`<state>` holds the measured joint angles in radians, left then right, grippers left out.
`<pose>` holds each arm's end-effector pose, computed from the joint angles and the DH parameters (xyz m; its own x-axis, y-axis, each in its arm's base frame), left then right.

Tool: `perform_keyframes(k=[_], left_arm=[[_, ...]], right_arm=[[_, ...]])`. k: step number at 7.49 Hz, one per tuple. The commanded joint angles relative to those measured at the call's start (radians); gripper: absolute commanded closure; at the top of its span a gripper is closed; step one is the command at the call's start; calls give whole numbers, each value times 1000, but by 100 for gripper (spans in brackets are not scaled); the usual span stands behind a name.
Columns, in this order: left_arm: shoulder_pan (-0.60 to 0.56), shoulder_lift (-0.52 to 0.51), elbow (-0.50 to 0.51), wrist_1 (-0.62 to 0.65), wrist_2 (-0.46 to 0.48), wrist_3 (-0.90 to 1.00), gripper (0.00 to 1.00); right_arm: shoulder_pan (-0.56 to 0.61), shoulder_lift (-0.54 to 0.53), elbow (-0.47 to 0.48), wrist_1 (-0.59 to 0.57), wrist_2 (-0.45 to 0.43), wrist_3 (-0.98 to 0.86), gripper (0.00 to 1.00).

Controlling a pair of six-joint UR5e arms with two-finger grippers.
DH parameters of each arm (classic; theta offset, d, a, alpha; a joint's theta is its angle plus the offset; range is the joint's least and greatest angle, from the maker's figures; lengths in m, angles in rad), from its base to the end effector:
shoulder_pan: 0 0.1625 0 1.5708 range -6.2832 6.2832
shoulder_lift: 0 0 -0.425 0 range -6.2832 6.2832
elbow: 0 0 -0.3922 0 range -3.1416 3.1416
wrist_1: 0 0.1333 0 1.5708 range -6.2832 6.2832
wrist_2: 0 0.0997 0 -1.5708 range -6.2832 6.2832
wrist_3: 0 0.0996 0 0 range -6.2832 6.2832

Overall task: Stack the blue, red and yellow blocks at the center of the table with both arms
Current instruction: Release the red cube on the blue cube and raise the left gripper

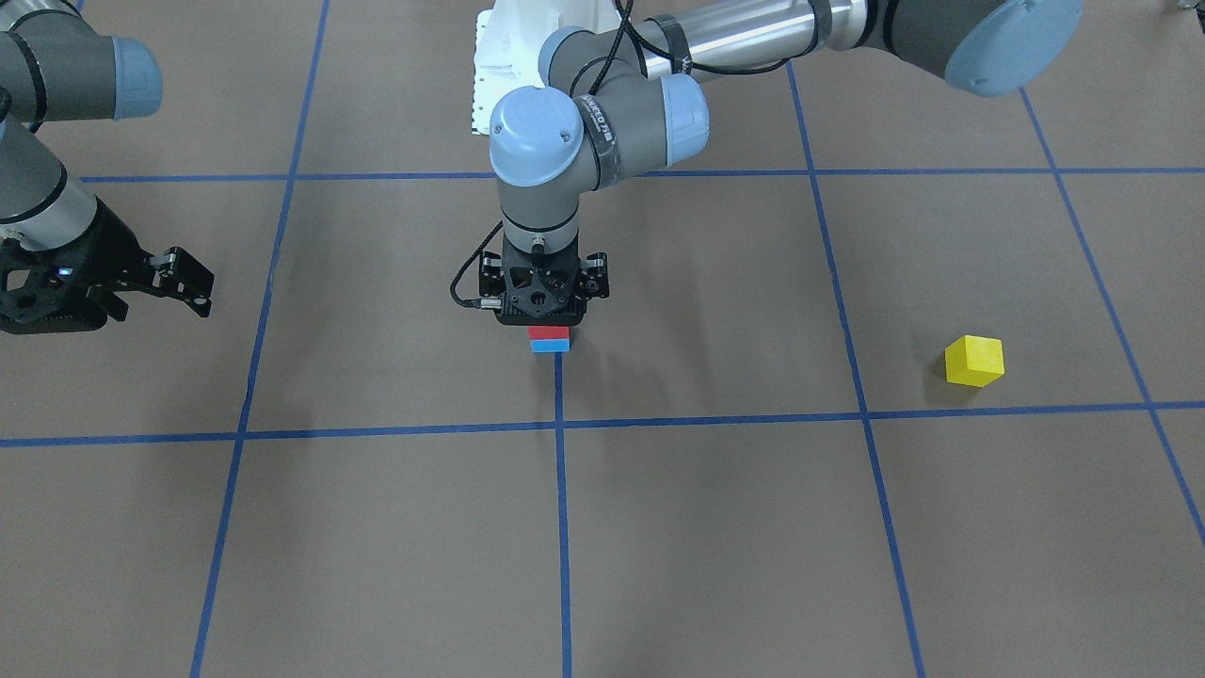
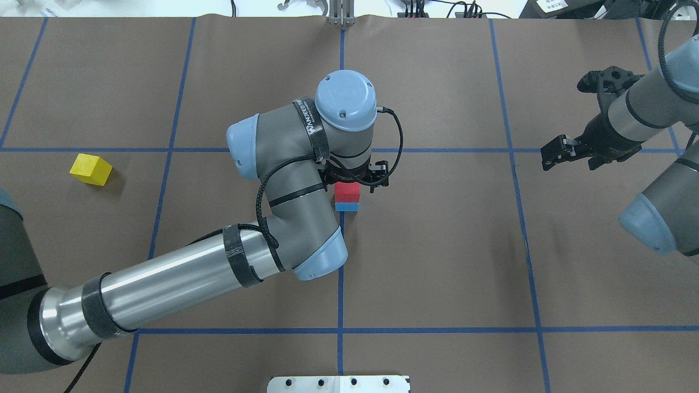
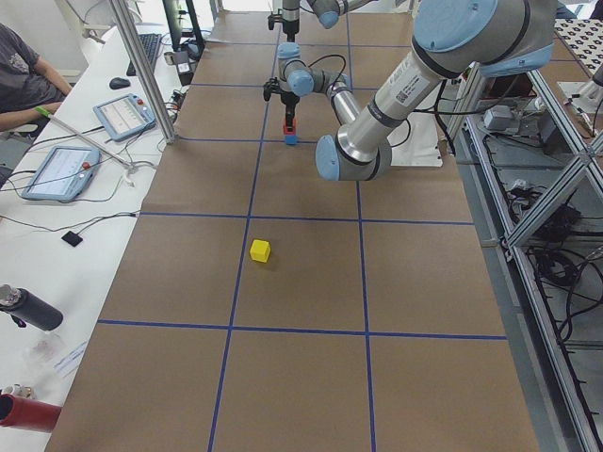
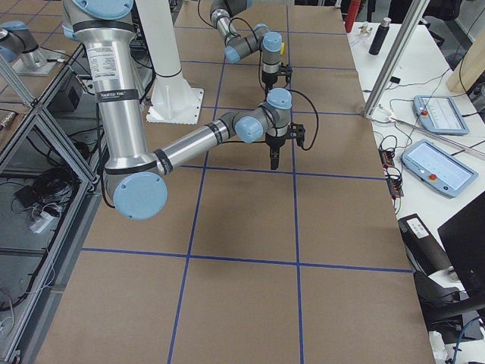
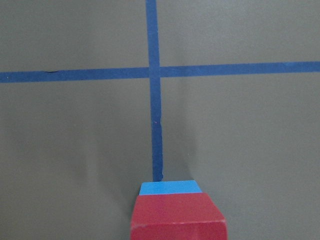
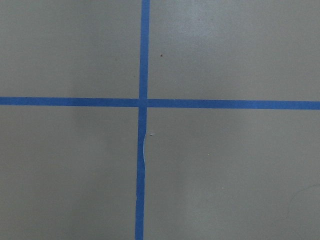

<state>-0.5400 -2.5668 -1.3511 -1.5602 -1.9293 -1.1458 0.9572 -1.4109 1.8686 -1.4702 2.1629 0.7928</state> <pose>0.6125 -0.4818 0.1169 0.6758 0.0451 -0.7357 -0.0063 0.9984 0.0553 -0.2519 -0.4927 0.4261 0.7045 -0.0110 0.7096 -0.0192 0.9992 0.0346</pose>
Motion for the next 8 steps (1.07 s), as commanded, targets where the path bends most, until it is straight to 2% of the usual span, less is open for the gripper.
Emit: perform_keyframes(k=[1, 2, 3, 4, 5, 6, 7, 8], left_arm=[[-33, 93, -192, 61, -14, 23, 0], [-63, 197, -333, 101, -40, 99, 0], [-99, 358, -465, 97, -45, 183, 0], [-157, 466, -530, 91, -46, 310, 0], [-251, 572, -536, 56, -92, 431, 0], [-361, 714, -514, -48, -158, 593, 0], [-458, 781, -411, -195, -209, 721, 0], [-504, 781, -257, -312, -241, 839, 0]], right_arm=[[0, 0, 1, 1, 0, 2, 0], [1, 0, 1, 1, 2, 0, 0], [2, 0, 3, 1, 0, 2, 0], [2, -2, 6, 1, 2, 2, 0], [3, -8, 7, 1, 0, 0, 0], [5, -11, 7, 1, 0, -7, 0], [5, -13, 9, 10, 0, -4, 0], [5, -22, 9, 22, 0, -4, 0]])
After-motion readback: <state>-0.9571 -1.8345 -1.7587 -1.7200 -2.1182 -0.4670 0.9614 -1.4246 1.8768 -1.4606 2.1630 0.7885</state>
